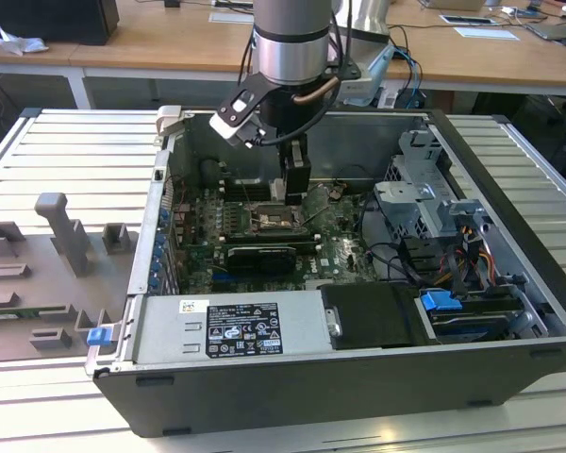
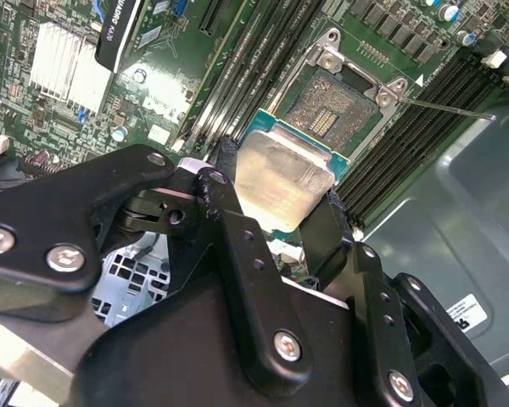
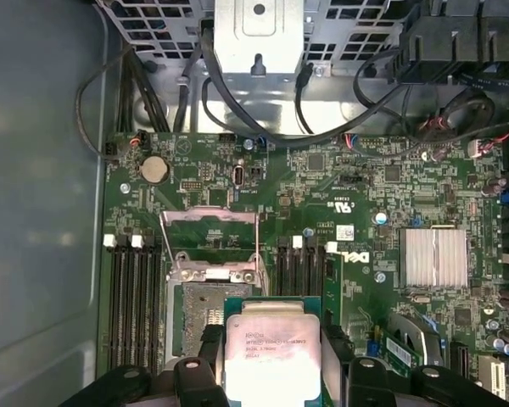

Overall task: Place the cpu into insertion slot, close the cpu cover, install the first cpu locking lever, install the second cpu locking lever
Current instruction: 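Place the cpu into insertion slot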

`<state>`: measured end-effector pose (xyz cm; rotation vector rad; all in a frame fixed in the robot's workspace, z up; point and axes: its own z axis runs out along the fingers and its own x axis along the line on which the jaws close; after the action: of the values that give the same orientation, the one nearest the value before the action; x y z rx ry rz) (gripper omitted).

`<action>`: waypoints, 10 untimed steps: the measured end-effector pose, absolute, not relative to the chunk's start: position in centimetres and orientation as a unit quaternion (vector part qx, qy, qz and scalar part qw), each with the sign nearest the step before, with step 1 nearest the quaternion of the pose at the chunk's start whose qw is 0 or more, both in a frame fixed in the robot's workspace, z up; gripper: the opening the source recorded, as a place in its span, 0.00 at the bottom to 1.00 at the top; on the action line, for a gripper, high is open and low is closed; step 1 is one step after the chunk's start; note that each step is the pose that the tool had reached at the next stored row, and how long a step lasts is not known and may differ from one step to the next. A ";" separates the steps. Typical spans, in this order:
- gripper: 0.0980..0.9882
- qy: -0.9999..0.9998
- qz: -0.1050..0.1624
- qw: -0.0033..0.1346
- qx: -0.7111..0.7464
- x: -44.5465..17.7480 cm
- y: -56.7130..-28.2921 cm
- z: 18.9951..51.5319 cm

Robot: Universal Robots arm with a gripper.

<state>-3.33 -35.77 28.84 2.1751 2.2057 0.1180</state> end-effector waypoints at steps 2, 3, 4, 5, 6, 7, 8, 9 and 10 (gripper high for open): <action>0.50 0.711 0.038 0.021 0.701 -3.4 -35.8 28.7; 0.50 0.711 0.038 0.021 0.702 -3.4 -35.8 28.7; 0.50 0.711 0.038 0.021 0.702 -3.4 -35.8 28.6; 0.50 0.711 0.038 0.021 0.702 -3.4 -35.8 28.6; 0.50 0.711 0.038 0.021 0.702 -3.5 -35.8 28.5; 0.50 0.711 0.038 0.021 0.702 -3.7 -35.7 28.0; 0.50 0.711 0.038 0.021 0.702 -3.9 -35.4 26.6; 0.50 0.711 0.038 0.021 0.702 -4.0 -35.0 25.8; 0.50 0.711 0.038 0.021 0.702 -4.1 -34.8 25.4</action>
<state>-4.06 -34.81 25.40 2.1752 2.2057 0.1180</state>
